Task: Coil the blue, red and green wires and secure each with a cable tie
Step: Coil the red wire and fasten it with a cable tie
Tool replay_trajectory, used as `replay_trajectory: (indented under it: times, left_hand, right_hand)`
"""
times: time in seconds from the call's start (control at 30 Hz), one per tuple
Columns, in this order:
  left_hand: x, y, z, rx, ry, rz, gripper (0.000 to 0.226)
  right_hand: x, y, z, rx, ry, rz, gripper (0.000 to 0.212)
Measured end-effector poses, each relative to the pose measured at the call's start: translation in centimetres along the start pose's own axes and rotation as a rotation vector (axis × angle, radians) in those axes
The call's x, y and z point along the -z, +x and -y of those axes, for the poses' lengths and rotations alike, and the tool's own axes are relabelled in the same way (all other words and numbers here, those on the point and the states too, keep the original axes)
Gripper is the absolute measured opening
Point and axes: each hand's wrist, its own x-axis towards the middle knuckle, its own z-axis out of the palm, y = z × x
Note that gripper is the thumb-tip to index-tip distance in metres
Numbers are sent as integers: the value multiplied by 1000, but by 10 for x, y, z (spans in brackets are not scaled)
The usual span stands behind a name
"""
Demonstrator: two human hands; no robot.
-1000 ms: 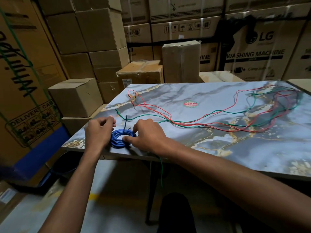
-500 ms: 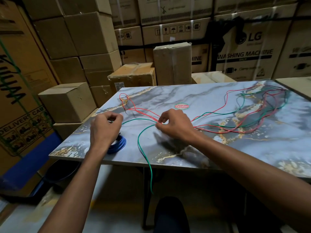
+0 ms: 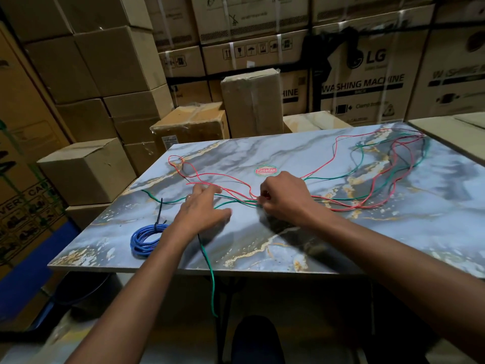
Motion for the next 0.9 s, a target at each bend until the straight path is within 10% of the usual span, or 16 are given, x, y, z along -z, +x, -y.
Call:
replay_trajectory:
  times: [0.6,0.9]
  left_hand:
    - [-39,89,-18,-129,-10,29,78]
    - [-24,94,-32,24,-198,-175,25]
  right_hand:
    - [41,-4,-80,-128,724,119,17]
    - [58,0,-118,-300,1133,-411,20]
